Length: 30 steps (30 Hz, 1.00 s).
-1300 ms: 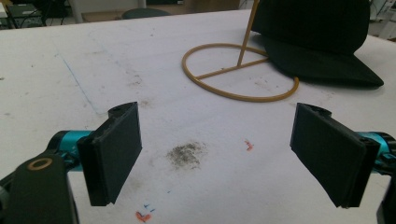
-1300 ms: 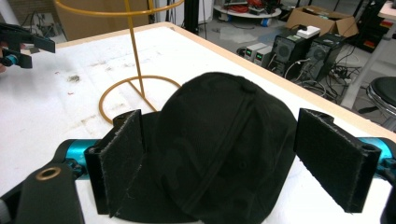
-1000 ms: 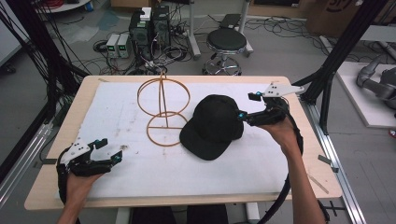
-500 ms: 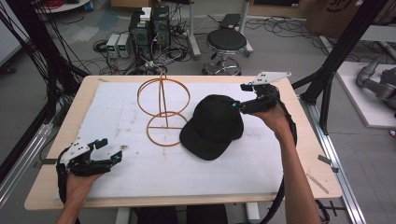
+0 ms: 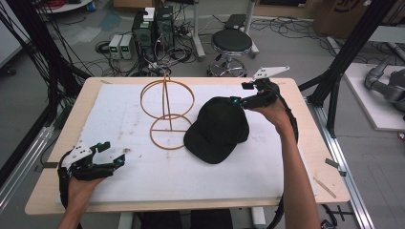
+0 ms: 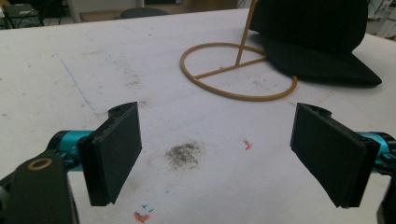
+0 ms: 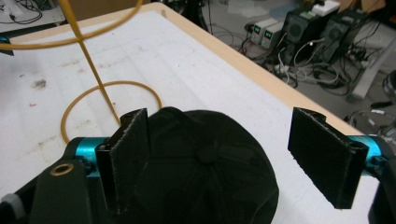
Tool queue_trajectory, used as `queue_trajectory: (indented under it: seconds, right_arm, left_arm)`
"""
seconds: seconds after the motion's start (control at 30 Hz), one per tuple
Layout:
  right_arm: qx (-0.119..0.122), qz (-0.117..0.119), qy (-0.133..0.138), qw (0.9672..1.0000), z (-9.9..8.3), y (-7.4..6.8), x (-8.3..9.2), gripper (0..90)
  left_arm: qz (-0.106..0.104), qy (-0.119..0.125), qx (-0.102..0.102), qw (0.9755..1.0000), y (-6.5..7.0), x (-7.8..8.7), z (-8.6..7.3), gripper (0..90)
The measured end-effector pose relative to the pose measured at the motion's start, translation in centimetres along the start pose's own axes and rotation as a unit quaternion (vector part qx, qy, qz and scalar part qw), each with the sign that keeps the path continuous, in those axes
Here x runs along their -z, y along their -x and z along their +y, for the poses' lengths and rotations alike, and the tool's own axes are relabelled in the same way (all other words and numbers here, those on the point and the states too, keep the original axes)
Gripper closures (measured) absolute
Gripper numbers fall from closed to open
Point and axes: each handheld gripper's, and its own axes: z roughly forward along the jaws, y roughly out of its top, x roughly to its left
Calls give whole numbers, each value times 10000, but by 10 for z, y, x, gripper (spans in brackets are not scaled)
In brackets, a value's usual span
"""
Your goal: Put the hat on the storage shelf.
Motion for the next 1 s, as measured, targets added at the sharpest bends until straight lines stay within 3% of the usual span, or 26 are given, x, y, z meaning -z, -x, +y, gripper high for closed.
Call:
queue_trajectory:
  seconds: [0.4, 0.8, 1.0]
  right_arm:
    - [-281, 337, -216, 9988, -10, 15, -26, 198]
    - [-481, 607, -437, 9960, -18, 19, -44, 201]
    - [-498, 773, -505, 9945, -19, 19, -47, 277]
  left_arm:
    - [6, 7, -13, 10000, 1, 0, 0, 164]
    - [-2, 0, -6, 10000, 1, 0, 0, 164]
    - [7, -4, -5, 10000, 1, 0, 0, 164]
